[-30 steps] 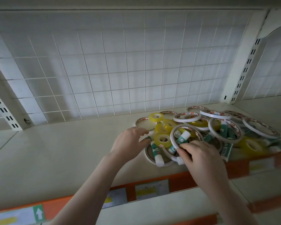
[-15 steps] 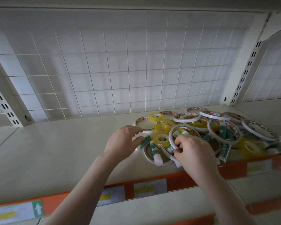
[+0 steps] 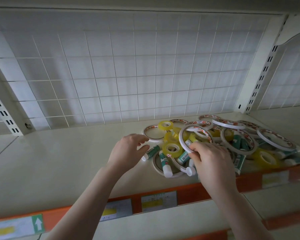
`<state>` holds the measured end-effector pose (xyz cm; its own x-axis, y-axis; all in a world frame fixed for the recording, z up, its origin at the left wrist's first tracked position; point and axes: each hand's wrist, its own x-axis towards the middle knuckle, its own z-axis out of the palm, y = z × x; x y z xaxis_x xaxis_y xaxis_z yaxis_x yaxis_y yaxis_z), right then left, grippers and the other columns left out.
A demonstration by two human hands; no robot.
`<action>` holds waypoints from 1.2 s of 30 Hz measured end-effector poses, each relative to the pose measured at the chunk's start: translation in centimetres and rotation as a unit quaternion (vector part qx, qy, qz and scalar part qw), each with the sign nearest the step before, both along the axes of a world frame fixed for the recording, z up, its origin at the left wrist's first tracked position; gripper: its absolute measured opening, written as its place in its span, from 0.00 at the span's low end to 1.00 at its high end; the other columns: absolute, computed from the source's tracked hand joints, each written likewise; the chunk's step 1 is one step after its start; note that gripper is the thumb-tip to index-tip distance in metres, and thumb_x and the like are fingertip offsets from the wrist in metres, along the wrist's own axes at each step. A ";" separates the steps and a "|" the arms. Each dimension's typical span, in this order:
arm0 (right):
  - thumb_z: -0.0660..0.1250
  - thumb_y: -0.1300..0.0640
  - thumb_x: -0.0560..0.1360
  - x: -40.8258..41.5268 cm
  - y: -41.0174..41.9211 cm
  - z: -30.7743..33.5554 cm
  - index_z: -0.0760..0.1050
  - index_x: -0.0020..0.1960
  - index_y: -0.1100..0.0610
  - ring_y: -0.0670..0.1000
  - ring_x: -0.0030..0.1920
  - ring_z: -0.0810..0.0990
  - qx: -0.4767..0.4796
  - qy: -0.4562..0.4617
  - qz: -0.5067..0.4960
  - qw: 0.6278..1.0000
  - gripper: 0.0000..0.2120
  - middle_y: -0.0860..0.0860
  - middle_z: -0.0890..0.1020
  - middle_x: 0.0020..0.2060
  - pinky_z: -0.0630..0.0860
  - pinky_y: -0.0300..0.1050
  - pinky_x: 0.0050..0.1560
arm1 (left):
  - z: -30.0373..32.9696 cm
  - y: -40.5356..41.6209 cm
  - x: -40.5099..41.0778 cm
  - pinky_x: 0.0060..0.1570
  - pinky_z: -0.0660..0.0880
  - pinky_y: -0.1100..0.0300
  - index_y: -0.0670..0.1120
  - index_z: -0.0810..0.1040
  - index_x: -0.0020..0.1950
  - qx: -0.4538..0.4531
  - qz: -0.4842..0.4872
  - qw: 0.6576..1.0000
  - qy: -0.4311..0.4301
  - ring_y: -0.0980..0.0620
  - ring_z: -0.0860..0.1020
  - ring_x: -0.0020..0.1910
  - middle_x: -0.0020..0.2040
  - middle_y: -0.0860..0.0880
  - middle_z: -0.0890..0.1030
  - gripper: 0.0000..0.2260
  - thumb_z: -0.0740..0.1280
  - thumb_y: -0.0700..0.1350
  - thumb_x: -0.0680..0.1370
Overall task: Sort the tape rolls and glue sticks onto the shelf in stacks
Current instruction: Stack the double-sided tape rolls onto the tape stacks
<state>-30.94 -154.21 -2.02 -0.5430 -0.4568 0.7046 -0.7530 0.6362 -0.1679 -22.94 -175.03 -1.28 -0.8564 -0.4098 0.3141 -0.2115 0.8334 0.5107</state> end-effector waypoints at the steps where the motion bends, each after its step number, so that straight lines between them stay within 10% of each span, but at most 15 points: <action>1: 0.80 0.65 0.59 -0.2 0.3 0.1 0.82 0.42 0.61 0.53 0.31 0.80 -0.001 0.006 -0.004 1.000 0.13 0.52 0.82 0.31 0.76 0.47 0.35 | 0.1 0.1 -0.1 0.50 0.74 0.55 0.50 0.80 0.56 -0.003 -0.003 1.000 0.003 0.55 0.76 0.46 0.48 0.54 0.80 0.10 0.66 0.47 0.76; 25: 0.78 0.65 0.61 -2.2 9.4 0.2 0.81 0.41 0.59 0.53 0.33 0.80 -0.016 -0.009 -0.101 0.995 0.11 0.51 0.81 0.32 0.78 0.49 0.37 | 2.1 10.0 -6.6 0.47 0.74 0.56 0.56 0.73 0.64 -0.168 -0.117 0.978 -0.046 0.50 0.76 0.55 0.60 0.53 0.77 0.14 0.61 0.51 0.78; 36: 0.78 0.66 0.61 -2.4 7.4 0.4 0.81 0.42 0.60 0.53 0.35 0.81 -0.062 0.025 -0.020 0.998 0.11 0.52 0.83 0.34 0.77 0.47 0.40 | 4.5 8.8 -3.8 0.39 0.72 0.67 0.53 0.80 0.43 0.038 -0.032 0.991 0.126 0.61 0.76 0.35 0.32 0.59 0.78 0.06 0.71 0.43 0.70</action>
